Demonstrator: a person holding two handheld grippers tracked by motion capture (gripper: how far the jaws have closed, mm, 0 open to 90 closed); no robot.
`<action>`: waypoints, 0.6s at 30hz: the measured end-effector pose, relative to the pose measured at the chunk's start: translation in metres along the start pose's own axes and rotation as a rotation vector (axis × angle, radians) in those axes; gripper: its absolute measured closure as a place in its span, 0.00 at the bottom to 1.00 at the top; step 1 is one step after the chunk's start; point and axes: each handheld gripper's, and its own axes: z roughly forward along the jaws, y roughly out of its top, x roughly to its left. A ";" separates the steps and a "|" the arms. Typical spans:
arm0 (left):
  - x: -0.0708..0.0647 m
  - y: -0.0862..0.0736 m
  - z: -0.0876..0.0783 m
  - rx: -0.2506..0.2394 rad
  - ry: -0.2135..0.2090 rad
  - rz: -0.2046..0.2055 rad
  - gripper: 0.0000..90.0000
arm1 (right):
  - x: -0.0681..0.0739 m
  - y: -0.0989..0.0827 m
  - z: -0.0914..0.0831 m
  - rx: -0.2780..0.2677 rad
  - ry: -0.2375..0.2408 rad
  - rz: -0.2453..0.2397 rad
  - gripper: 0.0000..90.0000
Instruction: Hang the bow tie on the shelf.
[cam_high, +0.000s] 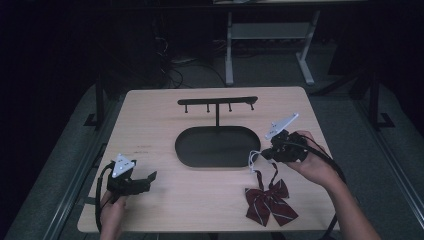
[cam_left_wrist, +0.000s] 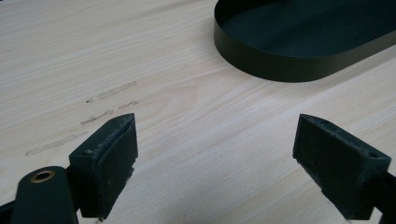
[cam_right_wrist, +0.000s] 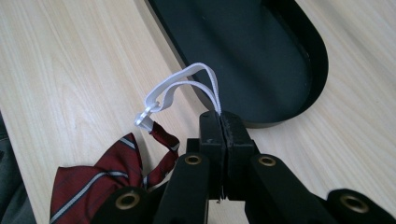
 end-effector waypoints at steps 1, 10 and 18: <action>0.000 0.000 0.000 -0.001 0.000 -0.001 0.15 | 0.001 0.001 -0.001 -0.002 0.000 -0.002 0.98; 0.000 0.000 0.000 -0.002 0.002 -0.003 0.15 | 0.005 0.010 -0.009 -0.017 -0.004 -0.023 0.98; 0.000 0.000 -0.001 -0.003 0.004 -0.005 0.15 | 0.007 0.016 -0.013 -0.028 -0.009 -0.044 0.98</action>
